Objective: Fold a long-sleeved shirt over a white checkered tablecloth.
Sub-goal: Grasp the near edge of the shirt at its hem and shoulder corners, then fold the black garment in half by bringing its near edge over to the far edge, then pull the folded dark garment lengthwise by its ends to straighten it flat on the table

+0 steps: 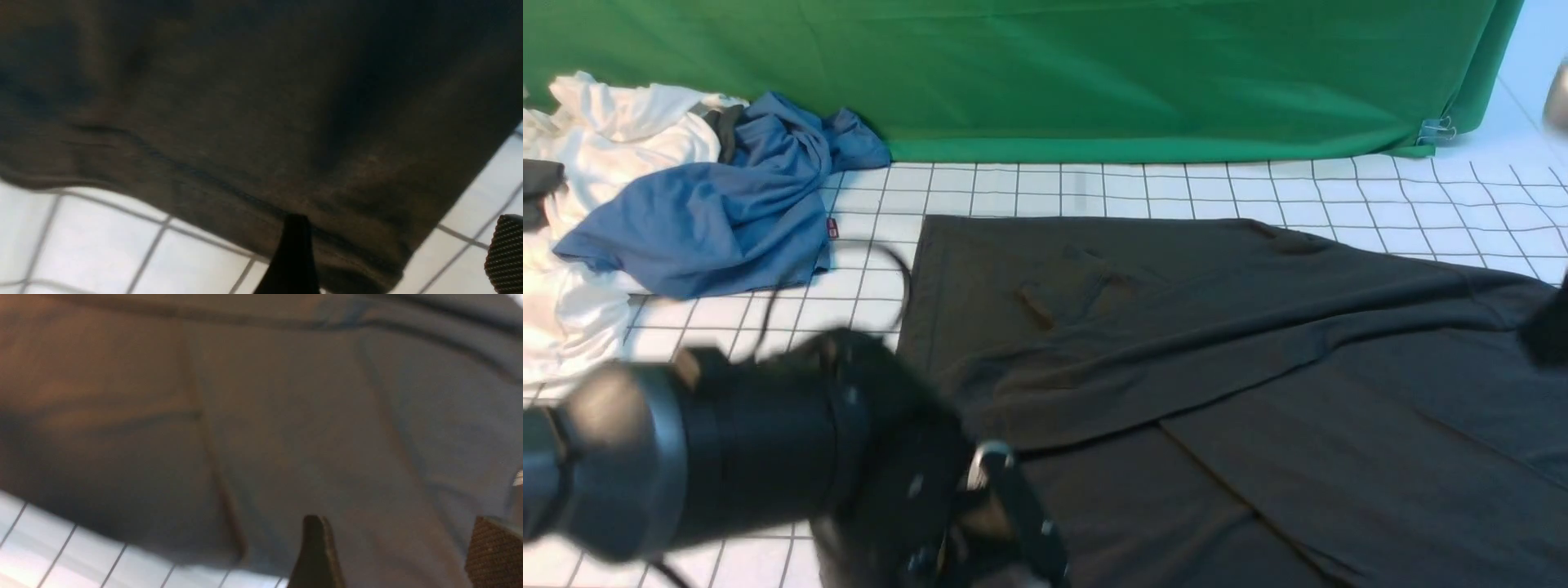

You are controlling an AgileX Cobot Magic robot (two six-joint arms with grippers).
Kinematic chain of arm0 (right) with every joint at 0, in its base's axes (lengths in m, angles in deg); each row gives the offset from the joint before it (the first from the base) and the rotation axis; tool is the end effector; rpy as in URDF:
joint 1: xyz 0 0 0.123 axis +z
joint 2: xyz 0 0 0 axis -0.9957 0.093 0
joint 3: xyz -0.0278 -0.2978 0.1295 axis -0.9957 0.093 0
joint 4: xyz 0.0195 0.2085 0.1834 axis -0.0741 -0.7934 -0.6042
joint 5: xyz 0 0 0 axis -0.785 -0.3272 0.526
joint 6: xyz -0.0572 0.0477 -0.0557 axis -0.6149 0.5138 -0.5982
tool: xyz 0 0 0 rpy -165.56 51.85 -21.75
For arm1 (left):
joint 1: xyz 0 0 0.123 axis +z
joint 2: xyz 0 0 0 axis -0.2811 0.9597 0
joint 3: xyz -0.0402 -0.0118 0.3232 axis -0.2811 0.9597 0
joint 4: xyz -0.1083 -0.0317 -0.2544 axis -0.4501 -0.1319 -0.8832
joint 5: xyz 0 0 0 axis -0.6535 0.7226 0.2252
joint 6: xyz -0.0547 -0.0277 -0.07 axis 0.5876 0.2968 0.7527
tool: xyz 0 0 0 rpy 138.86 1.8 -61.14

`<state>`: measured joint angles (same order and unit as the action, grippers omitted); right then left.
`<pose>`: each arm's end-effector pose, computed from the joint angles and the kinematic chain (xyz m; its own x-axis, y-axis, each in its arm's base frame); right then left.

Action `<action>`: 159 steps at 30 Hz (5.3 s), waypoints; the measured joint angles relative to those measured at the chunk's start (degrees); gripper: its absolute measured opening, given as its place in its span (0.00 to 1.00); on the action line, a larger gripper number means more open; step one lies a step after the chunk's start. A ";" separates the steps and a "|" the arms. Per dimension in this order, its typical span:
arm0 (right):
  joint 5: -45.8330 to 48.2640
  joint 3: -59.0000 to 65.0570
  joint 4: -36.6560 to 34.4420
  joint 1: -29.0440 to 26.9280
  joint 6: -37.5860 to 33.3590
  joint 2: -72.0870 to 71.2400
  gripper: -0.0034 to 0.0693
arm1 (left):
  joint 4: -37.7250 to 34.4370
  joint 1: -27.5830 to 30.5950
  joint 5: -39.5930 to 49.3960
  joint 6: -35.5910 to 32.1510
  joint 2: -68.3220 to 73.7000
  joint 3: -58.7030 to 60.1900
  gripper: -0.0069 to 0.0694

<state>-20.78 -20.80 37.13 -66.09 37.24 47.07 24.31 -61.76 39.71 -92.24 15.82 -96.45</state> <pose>0.1959 0.0725 0.4230 -0.7026 -0.4796 -0.5256 -0.5286 0.8463 -0.0656 0.1910 -0.2022 0.1998 -0.4642 0.8857 0.0054 0.8836 0.4635 -0.0664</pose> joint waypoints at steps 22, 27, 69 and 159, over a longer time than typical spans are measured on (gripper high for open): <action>0.51 6.74 0.81 2.41 0.57 -11.49 0.73 | 4.38 -0.32 -11.20 -0.52 -1.62 8.17 0.35; 0.45 7.53 3.79 2.41 0.38 -11.53 0.73 | 4.71 -0.32 -8.18 0.09 -0.66 5.57 0.19; -35.76 39.23 11.71 12.71 -9.67 16.60 0.38 | 6.23 -0.32 -2.86 2.92 -0.65 -1.35 0.09; -0.19 -33.68 10.29 -26.17 -10.49 46.49 0.79 | -11.73 33.97 8.28 -8.33 33.93 -73.19 0.65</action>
<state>-20.96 -54.48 47.42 -92.26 26.75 93.56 12.58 -27.78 47.99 -100.57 49.75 -169.64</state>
